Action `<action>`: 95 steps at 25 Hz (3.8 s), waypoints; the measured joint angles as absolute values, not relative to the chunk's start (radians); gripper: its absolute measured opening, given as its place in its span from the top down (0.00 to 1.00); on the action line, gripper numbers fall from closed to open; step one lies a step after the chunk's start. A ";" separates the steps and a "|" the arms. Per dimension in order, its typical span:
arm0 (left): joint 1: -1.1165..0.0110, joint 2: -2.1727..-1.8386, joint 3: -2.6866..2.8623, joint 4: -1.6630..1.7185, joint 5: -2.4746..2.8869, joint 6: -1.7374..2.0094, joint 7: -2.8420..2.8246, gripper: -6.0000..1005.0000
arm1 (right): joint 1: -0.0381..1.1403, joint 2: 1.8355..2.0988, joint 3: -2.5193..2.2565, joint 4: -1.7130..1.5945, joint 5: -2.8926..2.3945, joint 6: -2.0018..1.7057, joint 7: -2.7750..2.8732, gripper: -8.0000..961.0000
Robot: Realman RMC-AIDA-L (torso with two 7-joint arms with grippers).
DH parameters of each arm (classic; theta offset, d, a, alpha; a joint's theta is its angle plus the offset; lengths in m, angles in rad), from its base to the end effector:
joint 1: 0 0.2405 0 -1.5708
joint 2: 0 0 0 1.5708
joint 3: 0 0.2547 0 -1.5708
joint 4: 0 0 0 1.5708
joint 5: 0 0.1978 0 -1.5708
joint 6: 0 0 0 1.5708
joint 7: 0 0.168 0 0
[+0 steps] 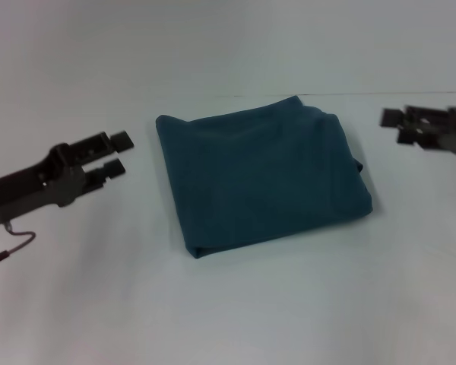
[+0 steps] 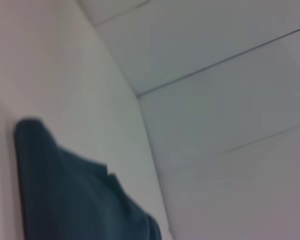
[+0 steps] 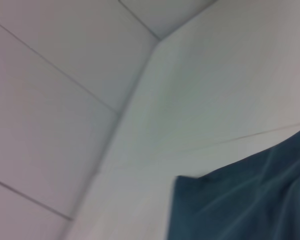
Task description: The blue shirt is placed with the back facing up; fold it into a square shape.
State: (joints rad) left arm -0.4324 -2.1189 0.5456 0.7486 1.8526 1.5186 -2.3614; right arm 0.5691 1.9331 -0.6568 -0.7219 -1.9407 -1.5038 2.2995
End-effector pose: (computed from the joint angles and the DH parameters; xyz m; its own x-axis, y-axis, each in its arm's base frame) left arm -0.2619 0.3334 0.0186 -0.1289 0.7735 0.6206 0.8914 -0.1838 0.4142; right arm 0.2520 0.3753 0.0598 0.2067 -0.7877 -0.5804 -0.9252 -0.3503 0.1460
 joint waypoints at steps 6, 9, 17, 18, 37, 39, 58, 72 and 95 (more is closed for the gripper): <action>-0.443 -2.124 0.601 0.756 1.885 1.523 -2.435 0.38 | 0.472 1.917 -0.576 -0.654 -1.921 -1.634 2.254 0.07; -0.465 -2.123 0.635 0.753 1.891 1.510 -2.452 0.38 | 0.433 1.916 -0.564 -0.638 -1.921 -1.636 2.244 0.08; -0.508 -2.117 0.696 0.751 1.949 1.436 -2.538 0.38 | 0.406 1.909 -0.563 -0.635 -1.993 -1.636 2.227 0.08; -0.515 -2.116 0.704 0.751 1.959 1.429 -2.550 0.38 | 0.407 1.907 -0.563 -0.635 -2.003 -1.636 2.224 0.08; -0.585 -2.110 0.752 0.694 2.098 1.350 -2.716 0.39 | 0.400 1.888 -0.538 -0.597 -2.012 -1.667 2.168 0.08; -0.573 -2.119 0.751 0.691 2.094 1.354 -2.719 0.39 | 0.402 1.888 -0.526 -0.597 -2.010 -1.664 2.167 0.08; -0.520 -2.161 0.727 0.674 2.079 1.319 -2.716 0.40 | 0.415 1.892 -0.506 -0.596 -2.005 -1.663 2.154 0.08; -0.501 -2.166 0.727 0.595 2.051 1.257 -2.698 0.41 | 0.416 1.896 -0.506 -0.595 -2.005 -1.660 2.153 0.08; -0.579 -2.166 0.733 0.484 2.056 1.155 -2.667 0.42 | 0.422 1.888 -0.479 -0.568 -2.005 -1.656 2.126 0.08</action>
State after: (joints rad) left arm -0.5788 -2.1663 0.7333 0.4840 2.0561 1.1550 -2.6672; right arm 0.4219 1.8883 -0.4790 -0.5676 -2.0050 -1.6565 2.1262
